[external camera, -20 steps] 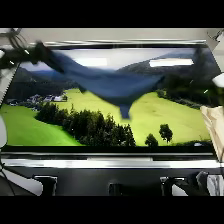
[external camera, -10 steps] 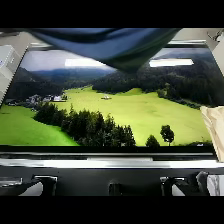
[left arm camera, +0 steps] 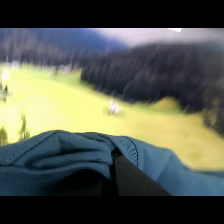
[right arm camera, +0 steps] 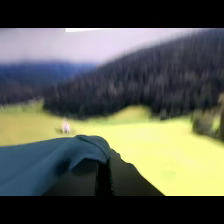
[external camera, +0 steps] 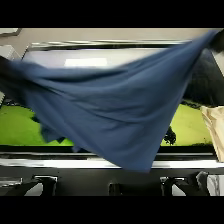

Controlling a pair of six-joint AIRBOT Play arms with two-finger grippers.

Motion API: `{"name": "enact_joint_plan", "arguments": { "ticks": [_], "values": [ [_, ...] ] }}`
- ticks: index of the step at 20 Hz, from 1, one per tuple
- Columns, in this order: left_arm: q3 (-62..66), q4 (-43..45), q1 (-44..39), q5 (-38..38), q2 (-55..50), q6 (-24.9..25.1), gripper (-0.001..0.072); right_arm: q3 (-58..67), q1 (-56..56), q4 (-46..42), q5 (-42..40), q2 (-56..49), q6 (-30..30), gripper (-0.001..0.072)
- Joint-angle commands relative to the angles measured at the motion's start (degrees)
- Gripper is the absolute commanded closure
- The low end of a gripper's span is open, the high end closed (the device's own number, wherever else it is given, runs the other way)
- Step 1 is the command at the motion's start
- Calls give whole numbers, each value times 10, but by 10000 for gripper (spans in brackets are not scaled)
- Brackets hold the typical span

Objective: Fold the clothes and pants, and hang the long-sleeved shirts on hangers.

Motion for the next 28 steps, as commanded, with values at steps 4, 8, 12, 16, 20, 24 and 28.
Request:
{"name": "enact_joint_plan", "arguments": {
  "ticks": [4, 8, 12, 16, 20, 24, 28],
  "values": [
    [-214, 3, -65, 214, -214, 33, 692, -104, 0, 17, -60, -274, -32, 675],
    [-160, -12, -76, 261, -327, 33, 692, -104, 0, 36, -176, -395, -26, 674],
    [-100, -29, -77, 261, -363, 33, 692, -101, -1, 43, -197, -406, 5, 446],
    [-73, -29, -77, 242, -363, 33, 691, -101, -30, 38, -34, -327, -40, 121],
    [-71, -29, -77, 229, -363, 33, 691, -132, -90, 76, 89, -226, -123, 189],
    [-71, -29, -73, 218, -363, 32, 690, -378, -138, 105, 71, -86, -157, 185],
    [-71, -29, -67, 209, -363, 33, 691, -653, -140, 150, -22, 20, -184, 148]
  ]
}}
